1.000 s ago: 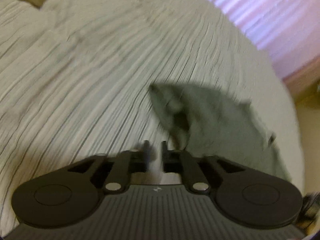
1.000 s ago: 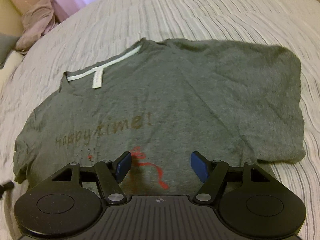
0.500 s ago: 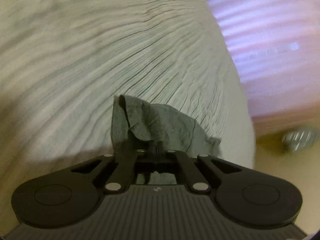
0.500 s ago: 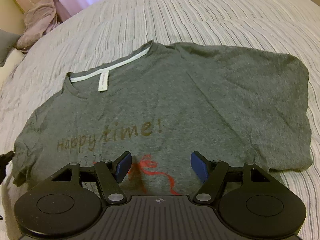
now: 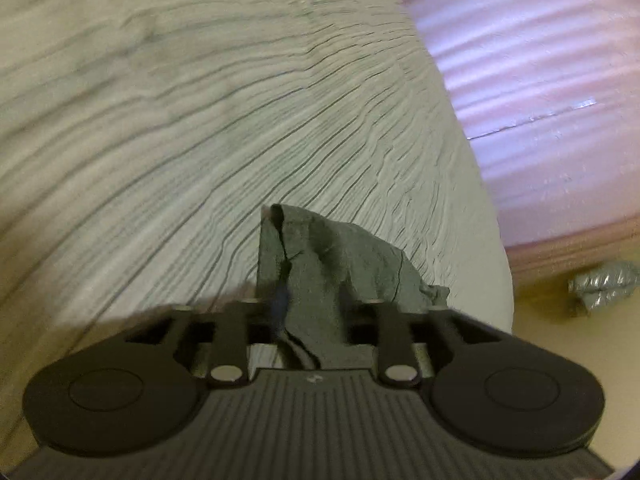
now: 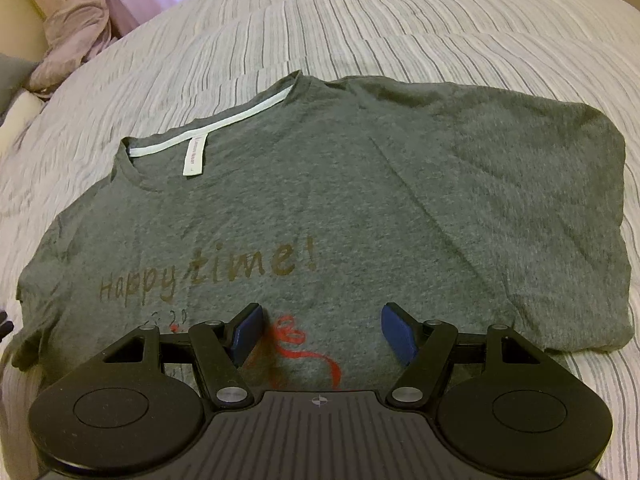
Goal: Fold clothes
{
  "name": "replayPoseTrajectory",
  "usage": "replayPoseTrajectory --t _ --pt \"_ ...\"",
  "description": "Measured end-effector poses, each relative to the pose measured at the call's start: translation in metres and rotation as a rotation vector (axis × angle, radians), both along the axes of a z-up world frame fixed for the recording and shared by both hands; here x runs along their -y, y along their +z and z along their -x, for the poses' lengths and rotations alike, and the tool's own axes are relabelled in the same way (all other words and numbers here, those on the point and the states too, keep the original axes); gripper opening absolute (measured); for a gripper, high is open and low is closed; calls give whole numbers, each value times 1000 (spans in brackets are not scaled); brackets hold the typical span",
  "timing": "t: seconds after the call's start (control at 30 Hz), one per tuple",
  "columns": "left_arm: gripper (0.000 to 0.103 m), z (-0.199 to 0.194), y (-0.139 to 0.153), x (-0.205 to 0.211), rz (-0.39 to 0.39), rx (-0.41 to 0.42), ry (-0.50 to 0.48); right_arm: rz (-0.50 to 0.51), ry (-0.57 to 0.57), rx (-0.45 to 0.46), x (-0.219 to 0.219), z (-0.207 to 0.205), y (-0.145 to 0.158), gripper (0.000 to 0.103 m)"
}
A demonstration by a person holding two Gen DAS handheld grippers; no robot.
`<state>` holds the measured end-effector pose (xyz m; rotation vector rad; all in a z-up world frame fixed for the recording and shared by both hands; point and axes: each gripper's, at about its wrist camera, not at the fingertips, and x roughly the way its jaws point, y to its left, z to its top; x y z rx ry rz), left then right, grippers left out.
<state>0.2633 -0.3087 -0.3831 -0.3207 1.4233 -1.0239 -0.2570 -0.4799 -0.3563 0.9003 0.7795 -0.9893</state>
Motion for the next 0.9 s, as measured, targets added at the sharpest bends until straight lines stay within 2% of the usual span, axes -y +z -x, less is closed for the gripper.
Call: replayPoseTrajectory --t 0.1,0.23,0.33,0.4,0.47,0.57,0.7,0.8,0.9 --pt "23 -1 -8 13 -17 -1 -21 3 2 -4 0 -2 0 70" --pt "0 2 -11 26 -3 25 -81 4 11 0 1 0 -1 69" --pt "0 3 -5 30 33 56 -129 7 20 -2 1 0 -1 69" --pt "0 0 12 25 82 107 -140 10 28 -8 0 -1 -1 70" --pt "0 -5 25 18 97 175 -146 13 35 -14 1 -2 -1 70" --pt "0 -4 21 27 22 290 -218 14 37 -22 2 -4 -3 70" --pt "0 12 -2 40 -60 382 -317 19 37 -30 4 -5 -5 70" --pt "0 16 -6 41 -79 399 -316 20 44 -32 4 -5 -5 70" --pt "0 11 2 30 -88 334 -251 29 41 -31 3 -2 -1 70"
